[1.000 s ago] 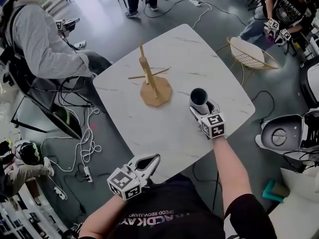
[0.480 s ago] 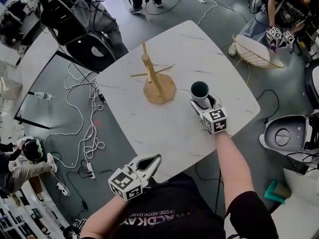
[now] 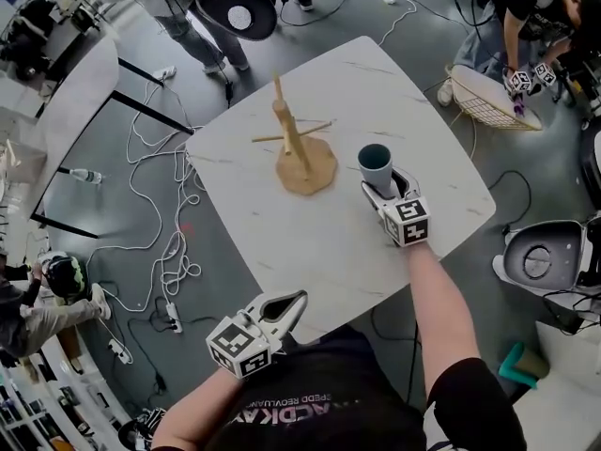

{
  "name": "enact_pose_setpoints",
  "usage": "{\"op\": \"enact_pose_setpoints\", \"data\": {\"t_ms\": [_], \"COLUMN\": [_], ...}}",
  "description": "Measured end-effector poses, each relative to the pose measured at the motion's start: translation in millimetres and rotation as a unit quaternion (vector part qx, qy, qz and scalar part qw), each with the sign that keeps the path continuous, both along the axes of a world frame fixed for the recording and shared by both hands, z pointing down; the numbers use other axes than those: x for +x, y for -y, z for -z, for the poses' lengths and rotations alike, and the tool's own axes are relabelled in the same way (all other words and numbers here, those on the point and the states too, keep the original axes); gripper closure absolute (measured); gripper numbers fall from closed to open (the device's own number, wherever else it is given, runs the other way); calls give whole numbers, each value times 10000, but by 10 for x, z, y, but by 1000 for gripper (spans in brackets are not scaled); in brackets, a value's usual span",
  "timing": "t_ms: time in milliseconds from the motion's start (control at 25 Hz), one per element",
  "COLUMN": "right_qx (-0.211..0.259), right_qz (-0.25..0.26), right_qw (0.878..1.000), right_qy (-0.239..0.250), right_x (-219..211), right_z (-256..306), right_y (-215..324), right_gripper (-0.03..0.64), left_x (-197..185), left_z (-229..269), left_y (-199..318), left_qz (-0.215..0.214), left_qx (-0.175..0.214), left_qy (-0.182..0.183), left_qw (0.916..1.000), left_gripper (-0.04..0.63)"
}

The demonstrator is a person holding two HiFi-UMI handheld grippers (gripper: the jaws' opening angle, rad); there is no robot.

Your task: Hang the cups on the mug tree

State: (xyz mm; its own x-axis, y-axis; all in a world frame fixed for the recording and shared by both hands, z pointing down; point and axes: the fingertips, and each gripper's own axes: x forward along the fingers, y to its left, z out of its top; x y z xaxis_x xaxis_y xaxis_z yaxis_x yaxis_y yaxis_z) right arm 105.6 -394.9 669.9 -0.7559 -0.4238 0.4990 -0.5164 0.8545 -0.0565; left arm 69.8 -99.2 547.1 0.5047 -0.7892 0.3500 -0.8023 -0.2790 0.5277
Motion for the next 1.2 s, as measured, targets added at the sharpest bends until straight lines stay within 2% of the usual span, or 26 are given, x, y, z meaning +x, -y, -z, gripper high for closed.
{"op": "enact_pose_setpoints", "data": {"t_ms": [160,480,960,1200], "right_qx": [8,257,1088,1784], "right_qz": [-62,170,195,288], "right_qw": [10000,9995,9935,9800], "right_qy": [-45,-76,-288,-828], "right_x": [5,-132,-272,-346], "right_z": [-13,216,847,1211], "right_y": [-7,-98,-213,-222], "right_gripper": [307,307,308,307], "left_x": [-23,-58,-213,-337], "left_z": [5,65,200,310], "left_y": [2,5,-69,-98], "left_qz": [51,63,-355,-624], "left_qx": [17,147,475,625], "left_qy": [14,74,-8,-57], "left_qw": [10000,9998,9982,9961], "left_gripper": [601,601,601,601]}}
